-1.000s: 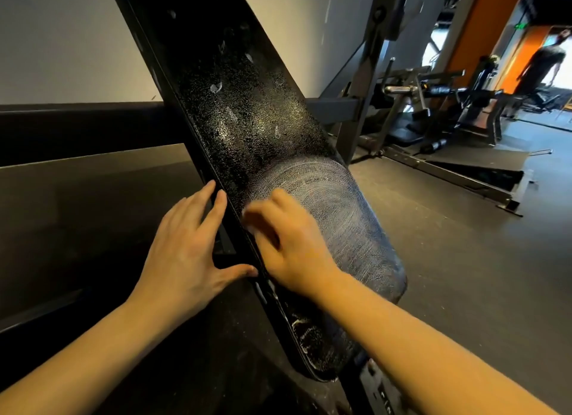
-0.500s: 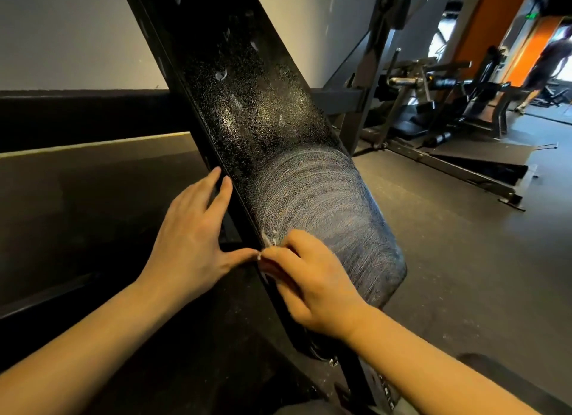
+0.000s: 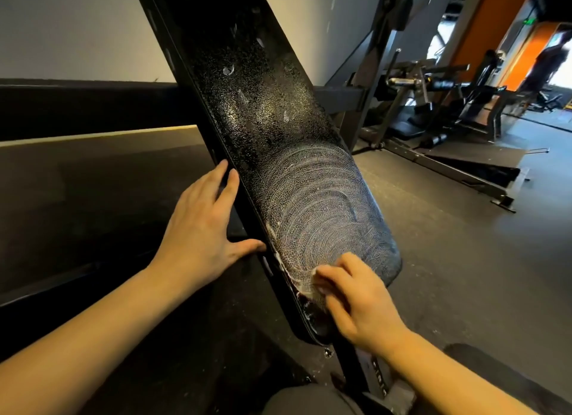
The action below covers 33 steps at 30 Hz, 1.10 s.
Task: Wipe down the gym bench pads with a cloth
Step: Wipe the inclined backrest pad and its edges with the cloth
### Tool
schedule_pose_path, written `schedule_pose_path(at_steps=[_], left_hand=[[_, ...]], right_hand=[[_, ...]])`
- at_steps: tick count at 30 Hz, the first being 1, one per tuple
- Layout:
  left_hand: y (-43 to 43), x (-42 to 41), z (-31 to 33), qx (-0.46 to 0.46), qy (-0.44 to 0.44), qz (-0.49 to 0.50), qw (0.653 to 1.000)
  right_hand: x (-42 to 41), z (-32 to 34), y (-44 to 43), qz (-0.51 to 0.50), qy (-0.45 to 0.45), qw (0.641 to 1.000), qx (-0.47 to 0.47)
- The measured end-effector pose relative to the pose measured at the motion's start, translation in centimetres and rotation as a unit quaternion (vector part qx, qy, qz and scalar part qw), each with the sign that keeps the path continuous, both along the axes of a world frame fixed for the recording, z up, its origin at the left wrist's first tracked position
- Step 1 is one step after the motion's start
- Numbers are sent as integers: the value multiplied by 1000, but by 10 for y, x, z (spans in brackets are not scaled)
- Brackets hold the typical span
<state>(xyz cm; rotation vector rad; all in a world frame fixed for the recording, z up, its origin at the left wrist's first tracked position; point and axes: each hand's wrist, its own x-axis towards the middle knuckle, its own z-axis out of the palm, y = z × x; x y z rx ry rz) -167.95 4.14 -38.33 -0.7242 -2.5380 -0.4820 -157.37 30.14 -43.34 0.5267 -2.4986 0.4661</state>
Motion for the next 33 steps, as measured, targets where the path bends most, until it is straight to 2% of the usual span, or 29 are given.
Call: schedule_pose_path(at_steps=[2, 3, 5, 6, 8, 10, 11, 13, 15, 17, 19, 20, 22, 24, 28, 33], left_hand=[[2, 3, 1, -3, -3, 9, 1000], [3, 4, 1, -4, -6, 13, 1000], [3, 6, 3, -4, -12, 17, 1000], [3, 7, 3, -5, -15, 18, 1000], [2, 10, 2, -6, -24, 17, 1000], [1, 17, -3, -6, -34, 11, 999], [0, 21, -6, -9, -36, 6, 999], [1, 31, -13, -18, -39, 2, 999], [5, 39, -19, -38, -56, -7, 998], [9, 45, -24, -42, -70, -11, 997], [14, 47, -27, -41, -72, -10, 996], [16, 47, -28, -41, -72, -8, 997], [20, 46, -31, -37, -60, 0, 998], [23, 45, -33, -41, -56, 3, 998], [24, 45, -31, -43, -51, 2, 998], [24, 46, -31, -41, -59, 6, 997]], right_hand=[[-22, 0, 43, -153, 6, 987, -55], [-38, 6, 53, -232, 14, 968, -96], [-60, 18, 33, -294, 29, 945, -141], [-61, 22, 7, -268, 29, 951, -151], [-36, 18, -41, -114, 28, 985, -127], [4, -2, -47, 18, 2, 999, -33], [15, -10, -28, 28, -3, 1000, -3], [14, -20, 25, -78, 3, 997, -16], [-8, -16, 69, -254, -14, 962, -100], [-30, -3, 63, -329, -13, 931, -157], [-32, 3, 13, -265, 11, 954, -143], [-19, 1, -13, -184, 23, 976, -116], [19, -12, -43, 1, 4, 1000, 1], [39, -21, -32, 95, -1, 985, 142], [31, -22, -10, 105, 28, 977, 182], [36, -23, -15, 85, 23, 994, 62]])
